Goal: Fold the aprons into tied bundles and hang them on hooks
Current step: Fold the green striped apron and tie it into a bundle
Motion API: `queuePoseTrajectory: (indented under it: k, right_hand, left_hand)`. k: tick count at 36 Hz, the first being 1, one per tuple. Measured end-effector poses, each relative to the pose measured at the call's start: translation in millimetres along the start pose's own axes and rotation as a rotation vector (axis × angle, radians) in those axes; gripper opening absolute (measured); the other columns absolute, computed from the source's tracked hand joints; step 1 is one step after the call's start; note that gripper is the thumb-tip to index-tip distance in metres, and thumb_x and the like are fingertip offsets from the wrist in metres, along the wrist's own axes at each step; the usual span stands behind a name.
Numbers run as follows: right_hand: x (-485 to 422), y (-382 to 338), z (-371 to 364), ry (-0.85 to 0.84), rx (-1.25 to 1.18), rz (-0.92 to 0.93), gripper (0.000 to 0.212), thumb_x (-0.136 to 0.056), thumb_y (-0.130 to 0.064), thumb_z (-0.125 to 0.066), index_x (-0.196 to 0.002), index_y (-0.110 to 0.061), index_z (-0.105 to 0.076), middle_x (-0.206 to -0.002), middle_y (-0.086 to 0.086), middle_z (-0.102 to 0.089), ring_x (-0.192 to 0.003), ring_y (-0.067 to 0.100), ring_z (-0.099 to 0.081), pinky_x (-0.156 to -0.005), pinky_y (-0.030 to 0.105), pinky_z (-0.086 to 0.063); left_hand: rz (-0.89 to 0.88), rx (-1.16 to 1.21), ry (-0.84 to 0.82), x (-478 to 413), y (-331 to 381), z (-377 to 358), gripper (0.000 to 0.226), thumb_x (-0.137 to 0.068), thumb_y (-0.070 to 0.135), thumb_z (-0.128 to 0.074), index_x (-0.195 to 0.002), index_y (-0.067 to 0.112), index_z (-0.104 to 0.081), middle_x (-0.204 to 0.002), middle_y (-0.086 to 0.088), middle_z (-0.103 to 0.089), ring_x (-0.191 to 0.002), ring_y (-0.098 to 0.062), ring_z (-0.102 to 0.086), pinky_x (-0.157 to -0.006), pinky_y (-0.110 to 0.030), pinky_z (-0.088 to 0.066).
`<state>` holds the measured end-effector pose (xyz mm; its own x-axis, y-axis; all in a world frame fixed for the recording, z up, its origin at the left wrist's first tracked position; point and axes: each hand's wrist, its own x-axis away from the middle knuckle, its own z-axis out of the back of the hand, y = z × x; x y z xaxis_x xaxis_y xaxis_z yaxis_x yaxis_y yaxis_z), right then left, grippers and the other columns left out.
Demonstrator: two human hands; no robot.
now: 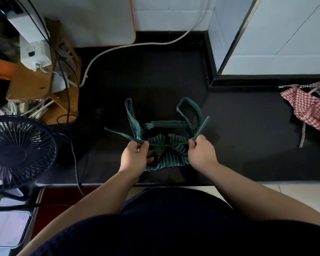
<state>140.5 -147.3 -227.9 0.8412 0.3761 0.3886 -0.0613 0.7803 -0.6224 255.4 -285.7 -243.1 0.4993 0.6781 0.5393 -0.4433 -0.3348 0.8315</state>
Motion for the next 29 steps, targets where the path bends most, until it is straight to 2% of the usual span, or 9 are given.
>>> queuePoseTrajectory:
  k: [5, 11, 17, 19, 21, 23, 25, 27, 29]
  right_hand:
    - [-5, 4, 7, 0.003, -0.021, -0.101, 0.028, -0.100, -0.016, -0.040, -0.073, -0.012, -0.034, -0.073, 0.001, -0.043, -0.061, 0.009, -0.040, -0.050, 0.027, -0.028]
    - [-7, 9, 6, 0.011, -0.040, -0.171, 0.017, -0.100, -0.018, -0.040, -0.088, -0.006, -0.042, -0.076, 0.001, -0.044, -0.063, 0.012, -0.043, -0.048, 0.027, -0.029]
    - [-12, 15, 6, -0.006, -0.024, -0.193, 0.025, -0.100, -0.023, -0.042, -0.079, -0.010, -0.042, -0.072, 0.002, -0.047, -0.062, 0.015, -0.046, -0.051, 0.029, -0.030]
    - [-15, 15, 7, -0.030, -0.003, -0.186, 0.030, -0.099, -0.023, -0.044, -0.071, -0.012, -0.040, -0.072, 0.003, -0.047, -0.068, 0.021, -0.049, -0.056, 0.028, -0.032]
    - [-17, 15, 8, -0.019, 0.012, -0.174, 0.030, -0.096, -0.022, -0.047, -0.069, -0.012, -0.040, -0.071, 0.003, -0.048, -0.072, 0.024, -0.050, -0.060, 0.028, -0.034]
    - [-16, 15, 7, 0.019, -0.022, -0.179, 0.019, -0.095, -0.023, -0.050, -0.085, -0.008, -0.045, -0.074, 0.004, -0.051, -0.070, 0.021, -0.051, -0.056, 0.028, -0.035]
    - [-8, 12, 5, 0.063, -0.108, -0.213, 0.028, -0.095, -0.022, -0.054, -0.111, -0.007, -0.037, -0.078, 0.004, -0.051, -0.067, 0.016, -0.051, -0.052, 0.027, -0.036]
    - [-1, 12, 3, 0.134, -0.060, -0.165, 0.046, -0.093, -0.022, -0.058, -0.124, -0.005, -0.028, -0.087, 0.007, -0.054, -0.075, 0.020, -0.054, -0.061, 0.029, -0.042]
    - [2, 15, 4, 0.189, 0.040, -0.029, 0.044, -0.091, -0.021, -0.059, -0.124, -0.006, -0.034, -0.102, 0.006, -0.050, -0.087, 0.024, -0.054, -0.070, 0.033, -0.044]
  left_hand:
    - [-0.066, -0.081, -0.006, 0, -1, 8, 0.013, -0.101, 0.020, -0.048, -0.099, 0.007, -0.051, -0.100, -0.004, -0.066, -0.084, -0.012, -0.071, -0.063, -0.023, -0.056]
    - [-0.053, -0.107, 0.094, -2, -8, 14, 0.018, -0.101, 0.019, -0.045, -0.100, 0.001, -0.049, -0.095, 0.000, -0.064, -0.076, -0.008, -0.070, -0.060, -0.025, -0.056]
    - [-0.055, -0.344, 0.099, -5, -5, 21, 0.015, -0.098, 0.029, -0.052, -0.086, 0.020, -0.055, -0.091, 0.001, -0.068, -0.084, -0.024, -0.066, -0.076, -0.045, -0.056]
    - [-0.049, -0.340, 0.086, -6, -3, 19, 0.012, -0.095, 0.031, -0.056, -0.087, 0.023, -0.057, -0.087, 0.000, -0.068, -0.083, -0.025, -0.067, -0.079, -0.046, -0.057]
    - [-0.065, -0.372, 0.098, -6, -2, 16, 0.008, -0.092, 0.030, -0.059, -0.087, 0.023, -0.059, -0.081, -0.002, -0.067, -0.077, -0.024, -0.065, -0.073, -0.041, -0.056]
    - [-0.084, -0.442, 0.129, -4, -4, 13, 0.009, -0.091, 0.027, -0.061, -0.085, 0.020, -0.059, -0.074, -0.001, -0.064, -0.067, -0.017, -0.059, -0.059, -0.029, -0.049]
    - [-0.072, -0.453, 0.167, -1, -6, 10, 0.013, -0.090, 0.028, -0.062, -0.085, 0.016, -0.060, -0.071, -0.001, -0.063, -0.061, -0.013, -0.055, -0.052, -0.025, -0.042]
    - [-0.042, -0.417, 0.200, 3, -8, 7, 0.015, -0.090, 0.030, -0.063, -0.085, 0.017, -0.061, -0.071, 0.001, -0.061, -0.058, -0.012, -0.053, -0.050, -0.024, -0.039]
    - [-0.030, -0.357, 0.233, 4, -10, 7, 0.016, -0.089, 0.032, -0.064, -0.083, 0.018, -0.060, -0.072, 0.002, -0.061, -0.059, -0.012, -0.053, -0.051, -0.024, -0.037]
